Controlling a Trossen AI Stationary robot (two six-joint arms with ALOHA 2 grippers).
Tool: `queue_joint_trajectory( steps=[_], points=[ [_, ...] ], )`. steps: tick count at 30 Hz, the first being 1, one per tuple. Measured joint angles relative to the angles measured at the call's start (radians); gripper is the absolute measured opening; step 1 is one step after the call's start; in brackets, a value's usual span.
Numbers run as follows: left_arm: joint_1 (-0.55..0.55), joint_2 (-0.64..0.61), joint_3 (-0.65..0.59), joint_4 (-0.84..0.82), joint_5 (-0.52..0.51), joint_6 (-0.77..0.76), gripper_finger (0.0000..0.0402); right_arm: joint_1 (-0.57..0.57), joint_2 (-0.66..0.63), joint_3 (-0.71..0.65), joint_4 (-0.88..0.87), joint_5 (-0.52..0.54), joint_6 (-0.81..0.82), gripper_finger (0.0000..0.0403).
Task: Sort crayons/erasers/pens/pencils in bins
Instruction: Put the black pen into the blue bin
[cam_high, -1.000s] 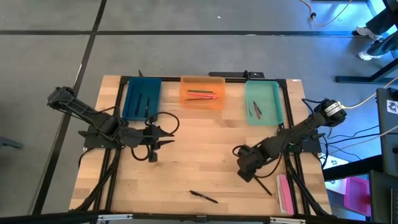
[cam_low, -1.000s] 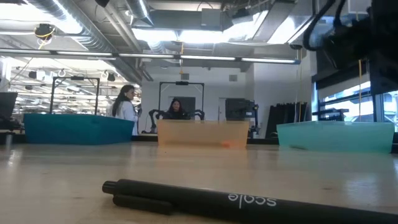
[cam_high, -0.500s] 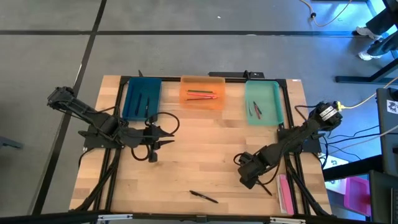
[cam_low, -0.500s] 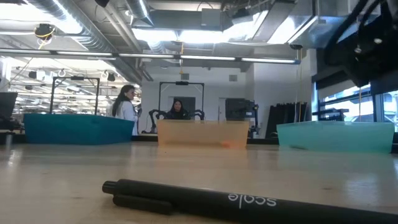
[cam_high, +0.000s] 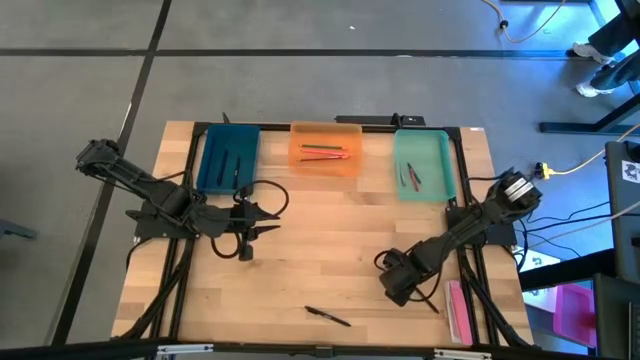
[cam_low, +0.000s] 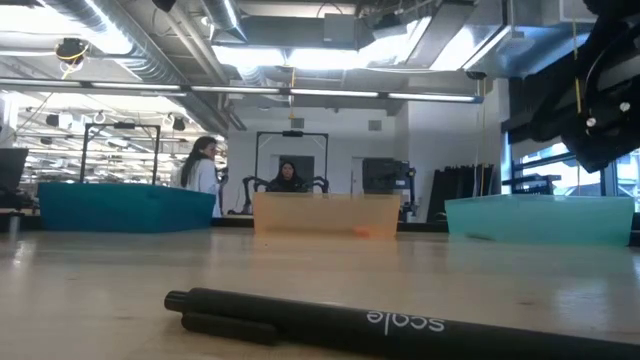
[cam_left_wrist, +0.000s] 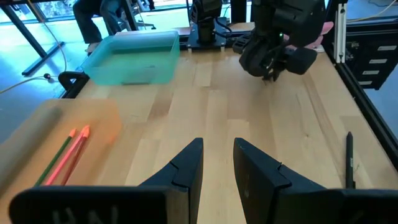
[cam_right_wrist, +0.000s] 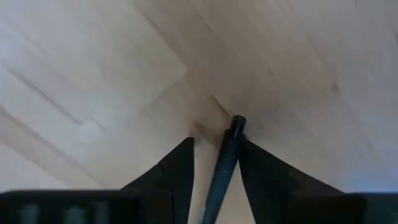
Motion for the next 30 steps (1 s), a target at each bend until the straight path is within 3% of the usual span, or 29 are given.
queue_joint_trajectory(
  steps=[12,30],
  points=[
    [0.0,0.0,0.0,0.0,0.0,0.001,0.008,-0.001,0.03,0.005,-0.003,0.0,-0.007,0.0126],
    [0.0,0.0,0.0,-0.001,0.0,0.001,0.008,-0.005,0.032,0.002,-0.006,0.047,-0.008,0.0047]
  ],
)
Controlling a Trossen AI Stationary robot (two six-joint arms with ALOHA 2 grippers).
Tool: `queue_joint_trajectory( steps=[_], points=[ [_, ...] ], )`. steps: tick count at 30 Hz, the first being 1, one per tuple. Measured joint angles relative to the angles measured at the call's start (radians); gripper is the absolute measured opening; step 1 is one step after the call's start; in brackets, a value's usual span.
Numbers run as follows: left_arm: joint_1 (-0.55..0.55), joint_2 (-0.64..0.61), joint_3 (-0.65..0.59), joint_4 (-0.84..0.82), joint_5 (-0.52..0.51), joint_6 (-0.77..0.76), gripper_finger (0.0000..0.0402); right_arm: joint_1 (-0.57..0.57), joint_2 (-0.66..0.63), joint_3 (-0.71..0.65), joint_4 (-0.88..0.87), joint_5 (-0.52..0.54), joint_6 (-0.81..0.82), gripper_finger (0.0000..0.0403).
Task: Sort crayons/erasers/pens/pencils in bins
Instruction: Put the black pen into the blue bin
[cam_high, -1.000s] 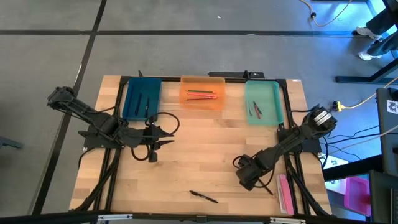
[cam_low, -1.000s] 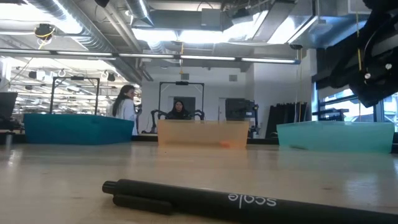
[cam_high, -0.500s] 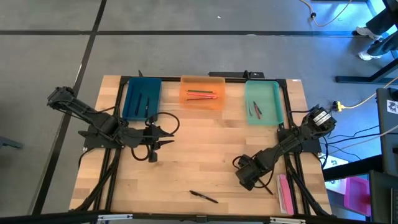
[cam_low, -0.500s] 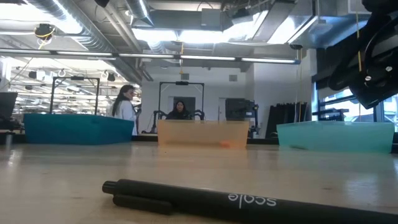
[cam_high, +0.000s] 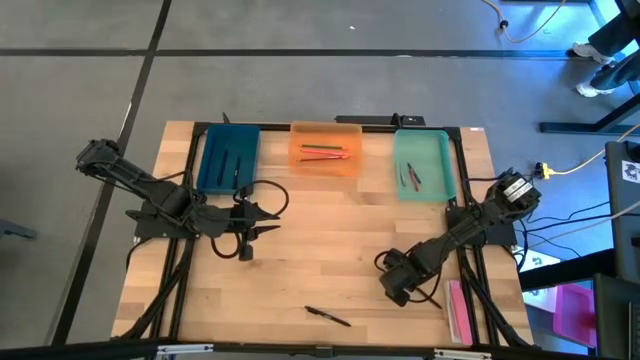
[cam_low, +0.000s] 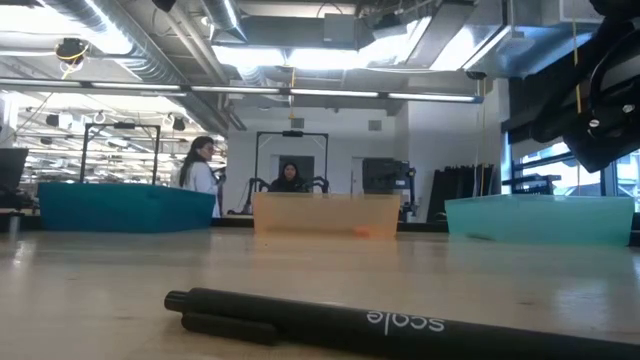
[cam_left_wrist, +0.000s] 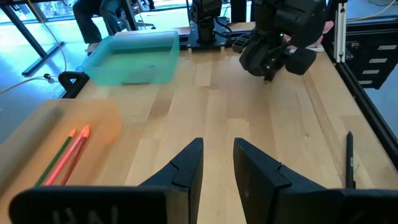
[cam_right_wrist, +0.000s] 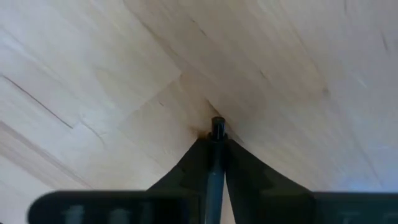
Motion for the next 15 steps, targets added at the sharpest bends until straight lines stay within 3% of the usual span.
queue_joint_trajectory(
  steps=[5,15],
  points=[
    [0.0,0.0,0.0,0.0,0.0,0.0,0.008,-0.032,0.006,0.03,-0.017,-0.006,-0.055,0.005],
    [0.0,0.0,0.0,-0.001,0.0,-0.004,0.008,-0.185,0.006,0.192,-0.003,0.189,-0.292,0.005]
  ],
)
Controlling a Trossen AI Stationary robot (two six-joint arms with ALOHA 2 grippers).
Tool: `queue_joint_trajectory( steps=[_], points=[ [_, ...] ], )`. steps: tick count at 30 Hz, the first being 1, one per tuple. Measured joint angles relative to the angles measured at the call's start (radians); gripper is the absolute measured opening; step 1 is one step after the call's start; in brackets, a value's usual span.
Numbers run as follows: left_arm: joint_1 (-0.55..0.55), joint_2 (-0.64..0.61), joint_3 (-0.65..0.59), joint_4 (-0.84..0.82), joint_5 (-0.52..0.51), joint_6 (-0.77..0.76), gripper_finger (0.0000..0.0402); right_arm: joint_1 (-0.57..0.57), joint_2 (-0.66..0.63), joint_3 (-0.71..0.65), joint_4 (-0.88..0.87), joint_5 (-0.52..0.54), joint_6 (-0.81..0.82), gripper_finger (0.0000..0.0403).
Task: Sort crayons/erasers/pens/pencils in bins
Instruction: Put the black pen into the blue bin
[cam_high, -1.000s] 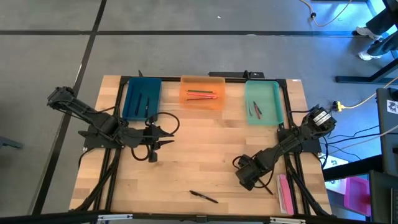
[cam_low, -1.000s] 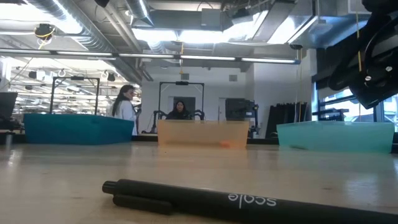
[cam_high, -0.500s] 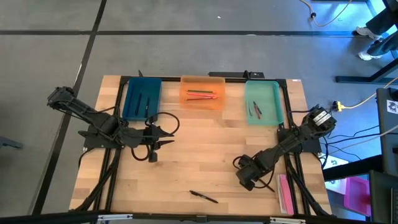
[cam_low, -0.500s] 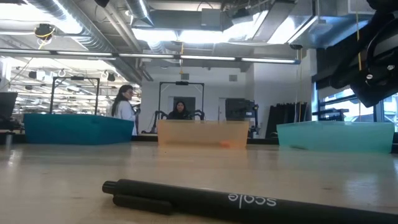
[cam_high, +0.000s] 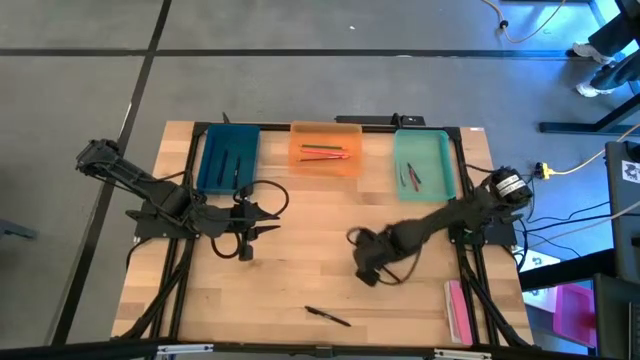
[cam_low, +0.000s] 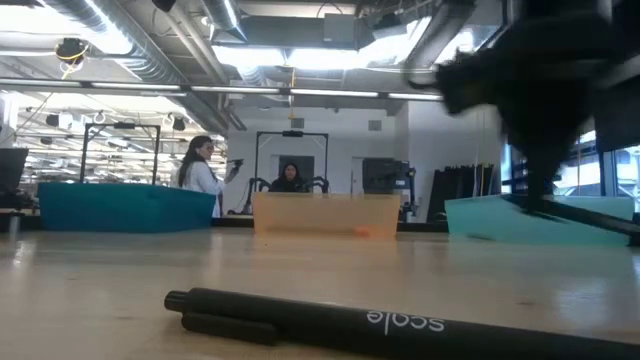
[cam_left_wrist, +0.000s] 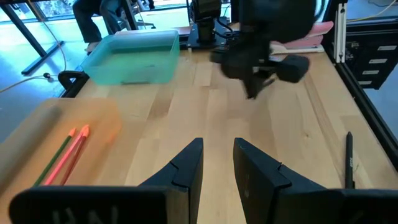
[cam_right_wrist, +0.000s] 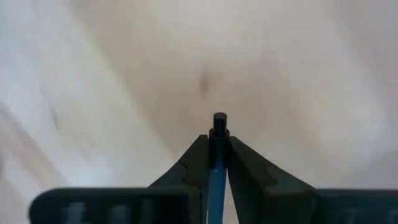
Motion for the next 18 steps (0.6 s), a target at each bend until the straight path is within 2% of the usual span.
queue_joint_trajectory(
  steps=[11,14,18],
  points=[
    [-0.01,-0.002,0.0,-0.044,-0.005,-0.057,0.008,-0.236,-0.002,0.238,0.045,0.17,-0.437,0.0051],
    [-0.029,-0.003,0.0,-0.098,-0.045,-0.111,0.008,-0.297,-0.003,0.285,0.133,0.177,-0.581,0.0051],
    [-0.061,-0.02,0.0,-0.178,-0.127,-0.216,0.008,-0.374,-0.003,0.303,0.337,0.12,-0.76,0.0051]
  ],
)
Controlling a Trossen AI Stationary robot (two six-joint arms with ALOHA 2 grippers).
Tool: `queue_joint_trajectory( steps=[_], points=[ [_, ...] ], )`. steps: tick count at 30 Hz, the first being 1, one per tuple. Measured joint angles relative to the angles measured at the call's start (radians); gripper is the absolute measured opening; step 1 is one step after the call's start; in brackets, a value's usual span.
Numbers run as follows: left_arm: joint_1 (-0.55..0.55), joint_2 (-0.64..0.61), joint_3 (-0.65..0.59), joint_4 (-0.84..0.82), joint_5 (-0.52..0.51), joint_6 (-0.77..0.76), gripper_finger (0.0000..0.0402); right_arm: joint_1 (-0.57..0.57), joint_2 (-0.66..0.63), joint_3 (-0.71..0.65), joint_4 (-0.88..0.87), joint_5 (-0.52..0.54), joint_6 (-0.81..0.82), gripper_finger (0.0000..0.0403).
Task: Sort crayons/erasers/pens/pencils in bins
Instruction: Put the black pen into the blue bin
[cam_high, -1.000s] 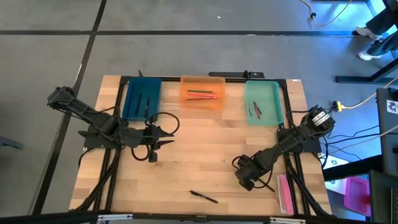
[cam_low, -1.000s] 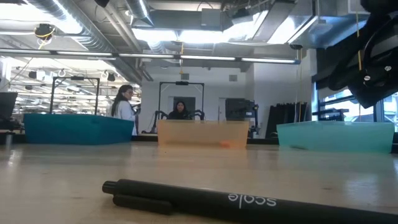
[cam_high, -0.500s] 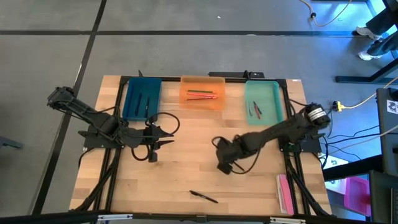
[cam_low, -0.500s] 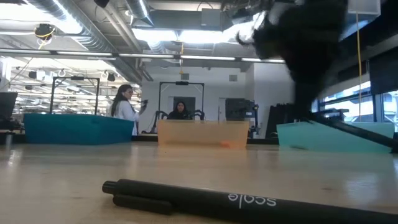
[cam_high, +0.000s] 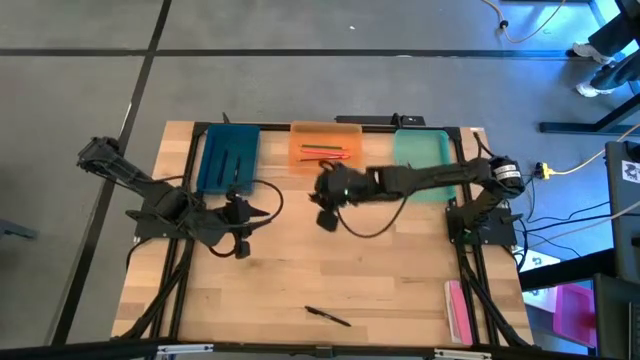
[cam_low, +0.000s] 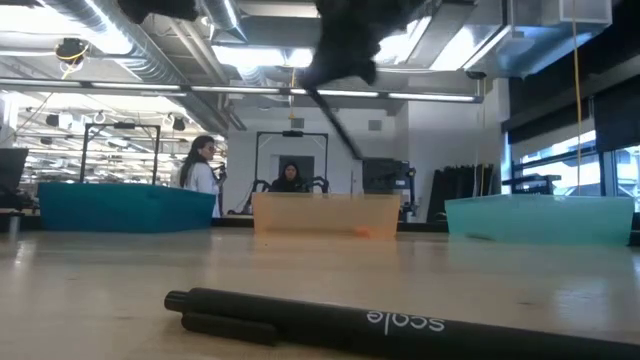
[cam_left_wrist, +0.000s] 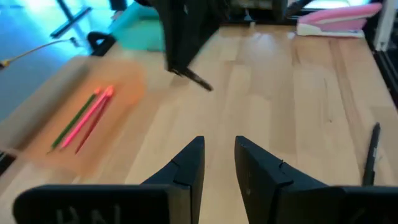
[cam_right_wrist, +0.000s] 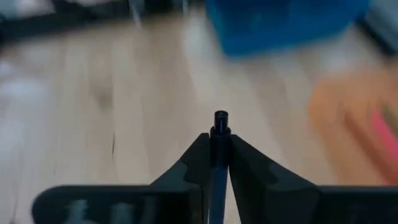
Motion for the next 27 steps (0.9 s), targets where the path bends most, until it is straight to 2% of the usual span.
queue_joint_trajectory(
  steps=[7,13,19,27],
  points=[
    [-0.056,-0.076,0.0,-0.109,-0.115,-0.142,0.008,-0.139,0.006,0.0,0.324,-0.163,-0.175,0.0051],
    [-0.053,-0.108,0.0,-0.122,-0.201,-0.152,0.008,-0.231,0.035,0.002,0.548,-0.309,-0.202,0.0051],
    [-0.016,-0.104,0.0,-0.118,-0.245,-0.146,0.008,-0.275,0.052,0.001,0.655,-0.421,-0.201,0.0051],
    [0.051,-0.104,0.0,-0.069,-0.259,-0.146,0.008,-0.275,0.058,0.001,0.741,-0.456,-0.231,0.0051]
  ],
)
